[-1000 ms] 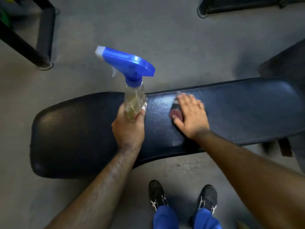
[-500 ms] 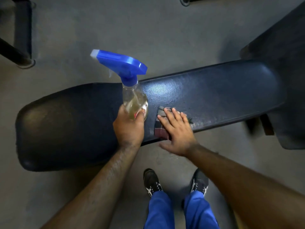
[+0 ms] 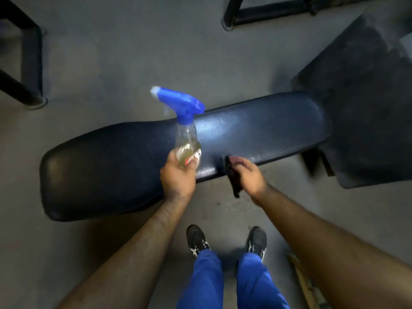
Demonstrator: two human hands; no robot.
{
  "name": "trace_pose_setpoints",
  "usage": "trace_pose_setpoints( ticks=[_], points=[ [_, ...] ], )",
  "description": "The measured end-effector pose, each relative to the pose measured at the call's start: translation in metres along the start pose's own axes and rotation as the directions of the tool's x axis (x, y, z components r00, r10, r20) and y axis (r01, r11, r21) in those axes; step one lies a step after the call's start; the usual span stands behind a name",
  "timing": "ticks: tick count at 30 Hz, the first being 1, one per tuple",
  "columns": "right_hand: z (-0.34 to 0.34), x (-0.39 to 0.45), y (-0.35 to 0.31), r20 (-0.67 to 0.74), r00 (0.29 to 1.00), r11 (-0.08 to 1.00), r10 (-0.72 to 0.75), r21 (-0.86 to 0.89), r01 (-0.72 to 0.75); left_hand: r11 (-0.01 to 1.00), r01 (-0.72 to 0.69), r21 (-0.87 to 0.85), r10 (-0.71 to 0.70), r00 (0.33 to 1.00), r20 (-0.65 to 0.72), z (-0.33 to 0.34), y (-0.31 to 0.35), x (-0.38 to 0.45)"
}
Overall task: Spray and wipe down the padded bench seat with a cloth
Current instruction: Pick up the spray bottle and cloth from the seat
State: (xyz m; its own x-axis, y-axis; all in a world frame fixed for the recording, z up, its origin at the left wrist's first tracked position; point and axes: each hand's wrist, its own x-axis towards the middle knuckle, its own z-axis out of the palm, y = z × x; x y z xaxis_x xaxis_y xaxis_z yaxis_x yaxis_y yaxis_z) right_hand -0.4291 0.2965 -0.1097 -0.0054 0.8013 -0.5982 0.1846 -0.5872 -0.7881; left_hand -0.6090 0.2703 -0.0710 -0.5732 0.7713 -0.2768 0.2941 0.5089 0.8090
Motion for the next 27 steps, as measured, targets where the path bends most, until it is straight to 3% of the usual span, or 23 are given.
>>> trace_pose_setpoints(
  ticks=[2, 10, 18, 22, 27],
  points=[
    [-0.020, -0.032, -0.008, -0.031, 0.990, 0.976, 0.138, 0.172, -0.131, 1.000, -0.009, 0.004, 0.009, 0.999, 0.052, 0.000, 0.016, -0.023],
    [-0.131, -0.130, -0.001, -0.140, 0.950, 0.898, 0.281, 0.387, -0.209, 0.985, -0.154, 0.073, 0.126, 0.944, 0.304, 0.033, 0.066, -0.135],
    [-0.265, -0.213, 0.076, -0.262, 0.913, 0.820, 0.312, 0.559, -0.120, 0.963, -0.248, 0.105, 0.172, 0.867, 0.467, 0.126, 0.086, -0.275],
    [-0.345, -0.273, 0.121, -0.433, 0.835, 0.826, 0.339, 0.563, -0.043, 0.942, -0.309, 0.135, 0.180, 0.800, 0.572, 0.176, 0.097, -0.364],
    [-0.416, -0.340, 0.173, -0.539, 0.774, 0.886, 0.332, 0.459, -0.061, 0.887, -0.428, 0.176, 0.172, 0.659, 0.733, 0.225, 0.102, -0.455]
  ],
)
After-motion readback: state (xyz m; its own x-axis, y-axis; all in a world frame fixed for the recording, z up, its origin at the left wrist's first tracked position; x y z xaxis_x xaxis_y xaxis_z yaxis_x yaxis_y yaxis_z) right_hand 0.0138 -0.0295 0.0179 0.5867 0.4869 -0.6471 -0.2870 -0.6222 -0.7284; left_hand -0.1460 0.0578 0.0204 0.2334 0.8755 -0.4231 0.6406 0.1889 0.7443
